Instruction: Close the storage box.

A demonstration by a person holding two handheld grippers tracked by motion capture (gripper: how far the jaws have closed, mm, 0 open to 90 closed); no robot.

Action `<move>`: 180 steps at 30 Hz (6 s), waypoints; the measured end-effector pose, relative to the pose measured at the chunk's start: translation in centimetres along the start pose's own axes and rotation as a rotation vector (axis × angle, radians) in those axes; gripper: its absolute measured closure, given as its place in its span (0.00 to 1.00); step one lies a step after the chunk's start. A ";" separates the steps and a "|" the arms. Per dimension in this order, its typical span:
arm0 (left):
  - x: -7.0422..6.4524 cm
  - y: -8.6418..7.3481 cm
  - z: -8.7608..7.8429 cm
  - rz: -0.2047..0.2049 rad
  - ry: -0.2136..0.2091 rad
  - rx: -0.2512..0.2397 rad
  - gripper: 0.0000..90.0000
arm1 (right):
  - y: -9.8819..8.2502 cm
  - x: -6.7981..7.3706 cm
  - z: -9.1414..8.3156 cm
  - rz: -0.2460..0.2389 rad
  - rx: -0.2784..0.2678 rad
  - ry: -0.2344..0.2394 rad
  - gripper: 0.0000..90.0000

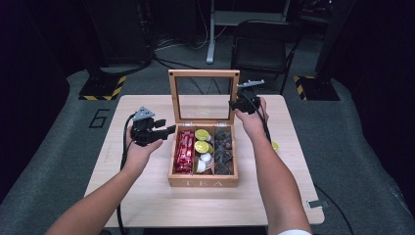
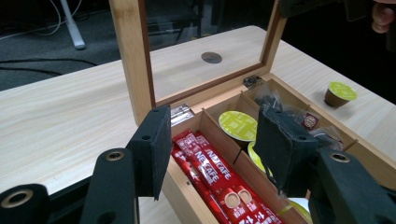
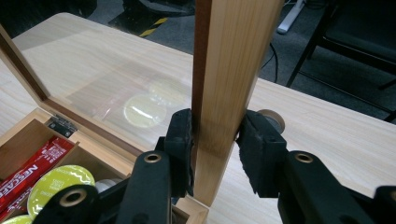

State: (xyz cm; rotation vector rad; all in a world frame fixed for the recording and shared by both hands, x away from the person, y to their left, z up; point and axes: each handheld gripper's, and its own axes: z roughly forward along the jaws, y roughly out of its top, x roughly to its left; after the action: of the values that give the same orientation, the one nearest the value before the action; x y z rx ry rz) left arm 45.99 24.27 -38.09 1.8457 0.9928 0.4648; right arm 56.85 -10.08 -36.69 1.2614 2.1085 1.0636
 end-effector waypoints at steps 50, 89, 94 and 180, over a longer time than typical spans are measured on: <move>0.2 8.2 -0.1 0.064 0.101 -0.070 0.67 | -2.9 1.8 -2.9 -0.088 -0.061 -0.005 0.72; -2.4 2.1 -3.3 0.126 0.024 -0.035 0.67 | -6.7 3.9 -10.9 -0.107 -0.176 0.155 0.51; -2.6 1.3 -3.6 0.130 0.011 -0.023 0.66 | -7.3 4.7 -11.4 -0.105 -0.178 0.168 0.49; -5.6 -12.0 -2.4 0.144 -0.102 0.085 0.48 | -18.7 8.2 -9.9 -0.187 0.008 0.189 0.42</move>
State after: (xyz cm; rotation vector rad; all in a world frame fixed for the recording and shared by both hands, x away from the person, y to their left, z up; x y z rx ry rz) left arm 35.85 23.71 -46.92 2.0051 0.8260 0.4157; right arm 36.18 -11.83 -45.81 0.9762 2.3207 1.1293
